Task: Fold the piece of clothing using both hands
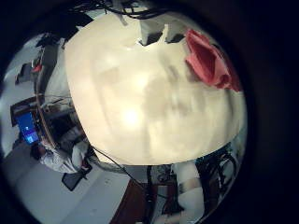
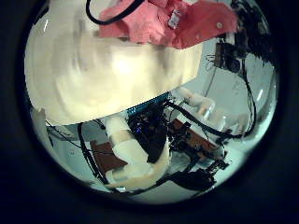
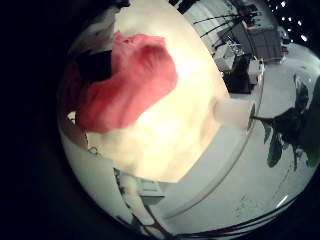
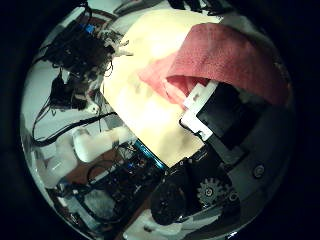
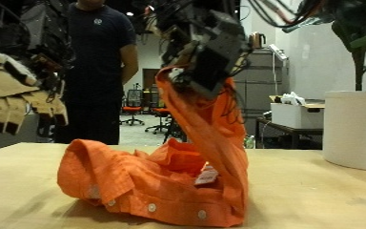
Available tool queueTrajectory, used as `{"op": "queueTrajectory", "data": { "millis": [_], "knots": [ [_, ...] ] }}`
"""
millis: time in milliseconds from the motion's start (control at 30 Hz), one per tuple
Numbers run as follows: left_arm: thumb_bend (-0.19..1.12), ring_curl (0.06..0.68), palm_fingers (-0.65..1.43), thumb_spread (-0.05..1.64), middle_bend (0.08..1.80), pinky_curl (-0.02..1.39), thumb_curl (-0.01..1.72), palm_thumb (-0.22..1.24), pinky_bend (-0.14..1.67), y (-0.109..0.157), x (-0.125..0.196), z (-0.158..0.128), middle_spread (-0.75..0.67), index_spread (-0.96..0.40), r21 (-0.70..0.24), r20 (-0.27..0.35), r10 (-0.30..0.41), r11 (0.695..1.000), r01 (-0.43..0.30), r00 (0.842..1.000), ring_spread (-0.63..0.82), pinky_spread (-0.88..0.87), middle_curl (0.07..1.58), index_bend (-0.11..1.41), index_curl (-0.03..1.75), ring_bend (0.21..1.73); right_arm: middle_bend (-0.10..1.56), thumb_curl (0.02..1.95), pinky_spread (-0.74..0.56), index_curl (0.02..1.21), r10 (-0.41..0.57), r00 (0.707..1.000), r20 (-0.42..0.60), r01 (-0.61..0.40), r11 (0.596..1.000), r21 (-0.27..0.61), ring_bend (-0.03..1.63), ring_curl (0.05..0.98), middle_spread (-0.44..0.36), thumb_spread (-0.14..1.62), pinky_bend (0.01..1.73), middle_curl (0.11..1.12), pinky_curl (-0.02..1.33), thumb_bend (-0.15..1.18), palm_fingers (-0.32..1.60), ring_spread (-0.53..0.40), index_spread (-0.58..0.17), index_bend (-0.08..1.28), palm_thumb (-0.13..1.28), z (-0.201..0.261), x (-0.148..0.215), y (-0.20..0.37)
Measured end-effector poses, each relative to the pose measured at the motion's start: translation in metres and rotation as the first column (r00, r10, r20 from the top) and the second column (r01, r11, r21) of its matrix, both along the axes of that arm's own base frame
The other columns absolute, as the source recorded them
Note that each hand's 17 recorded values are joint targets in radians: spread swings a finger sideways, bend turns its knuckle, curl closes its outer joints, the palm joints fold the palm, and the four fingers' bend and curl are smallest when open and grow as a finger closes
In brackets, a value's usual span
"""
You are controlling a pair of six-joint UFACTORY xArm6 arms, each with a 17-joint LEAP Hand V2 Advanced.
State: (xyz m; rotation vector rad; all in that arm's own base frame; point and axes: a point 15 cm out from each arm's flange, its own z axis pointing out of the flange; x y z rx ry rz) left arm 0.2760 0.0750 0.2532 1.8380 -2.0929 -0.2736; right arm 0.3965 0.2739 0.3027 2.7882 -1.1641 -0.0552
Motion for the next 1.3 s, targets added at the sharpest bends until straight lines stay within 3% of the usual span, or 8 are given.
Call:
{"op": "queueTrajectory", "data": {
  "millis": [233,367,400,533,600,767,900,1300],
  "knots": [
    [-0.03,0.231,-0.03,0.99,0.18,0.32,0.30,0.15,0.28,0.019,-0.017,0.004,0.36,0.07,-0.022,0.019,0.046,0.999,-0.045,0.999,0.59,0.56,0.27,0.15,0.27,0.37,1.10,0.68,-0.42,0.84,0.036,0.998,-0.054,-0.033,0.998,0.057,1.25,0.691,-0.186,1.25,1.06,0.84,0.76,-0.02,0.96,-0.261,-0.329,0.80,0.91,-0.027,0.022,0.057],
    [-0.03,0.230,-0.03,0.99,0.19,0.32,0.30,0.15,0.28,0.022,-0.023,0.006,0.36,0.07,-0.015,0.024,0.056,0.998,-0.055,0.998,0.59,0.56,0.27,0.15,0.27,0.36,0.93,0.62,-0.49,0.77,0.061,0.990,-0.127,-0.052,0.996,0.075,1.19,0.667,-0.163,1.29,1.04,0.78,0.74,-0.01,0.37,-0.270,-0.330,0.47,0.92,-0.056,0.017,0.068],
    [-0.03,0.230,-0.03,0.99,0.19,0.32,0.30,0.15,0.28,0.023,-0.024,0.006,0.36,0.07,-0.014,0.025,0.059,0.998,-0.059,0.998,0.59,0.56,0.27,0.15,0.27,0.36,0.84,0.62,-0.41,0.73,0.072,0.988,-0.136,-0.060,0.994,0.087,1.15,0.655,-0.146,1.29,0.98,0.75,0.73,0.00,0.14,-0.250,-0.335,0.40,0.94,-0.057,0.016,0.070],
    [-0.03,0.228,-0.03,0.99,0.19,0.32,0.30,0.15,0.28,0.022,-0.026,0.007,0.35,0.07,-0.011,0.030,0.062,0.998,-0.062,0.998,0.58,0.56,0.27,0.16,0.27,0.36,0.63,0.60,-0.19,0.59,0.089,0.982,-0.168,-0.062,0.986,0.158,1.00,0.569,-0.079,1.26,0.93,0.64,0.68,-0.01,-0.03,-0.160,-0.375,0.30,0.97,-0.054,0.015,0.074],
    [-0.03,0.229,-0.03,0.99,0.19,0.32,0.29,0.15,0.27,0.020,-0.031,0.005,0.35,0.07,-0.013,0.023,0.062,0.998,-0.062,0.998,0.58,0.56,0.28,0.15,0.27,0.36,0.46,0.60,0.01,0.52,0.100,0.984,-0.149,-0.071,0.979,0.190,0.87,0.495,-0.003,1.22,0.93,0.56,0.64,-0.02,-0.11,-0.024,-0.408,0.24,0.96,-0.037,0.016,0.074],
    [-0.03,0.230,-0.02,0.99,0.19,0.32,0.30,0.16,0.27,0.017,-0.031,0.007,0.34,0.07,-0.013,0.031,0.059,0.998,-0.059,0.998,0.58,0.56,0.28,0.15,0.27,0.37,0.28,0.61,0.28,0.42,0.100,0.992,-0.073,-0.080,0.968,0.238,0.69,0.399,0.091,1.14,0.87,0.45,0.57,-0.02,-0.14,0.160,-0.454,0.14,0.94,0.012,0.022,0.057],
    [-0.03,0.229,-0.02,0.99,0.19,0.32,0.30,0.16,0.27,0.012,-0.031,0.012,0.34,0.07,-0.010,0.037,0.054,0.999,-0.053,0.998,0.58,0.56,0.28,0.15,0.27,0.37,0.24,0.61,0.38,0.36,0.073,0.997,-0.038,-0.061,0.966,0.253,0.61,0.353,0.104,1.10,0.77,0.42,0.51,-0.02,-0.12,0.208,-0.460,0.14,0.93,0.049,0.020,0.029],
    [-0.03,0.227,-0.01,0.99,0.19,0.32,0.29,0.16,0.26,-0.038,-0.045,0.055,0.33,0.07,0.027,0.061,-0.018,0.999,0.017,0.998,0.58,0.56,0.30,0.16,0.27,0.36,0.19,0.58,0.40,0.26,-0.109,0.984,-0.144,0.126,0.986,0.111,0.37,0.258,0.121,1.09,0.45,0.36,0.35,-0.03,-0.07,0.247,-0.404,0.14,0.86,0.130,-0.073,-0.131]
  ]
}}
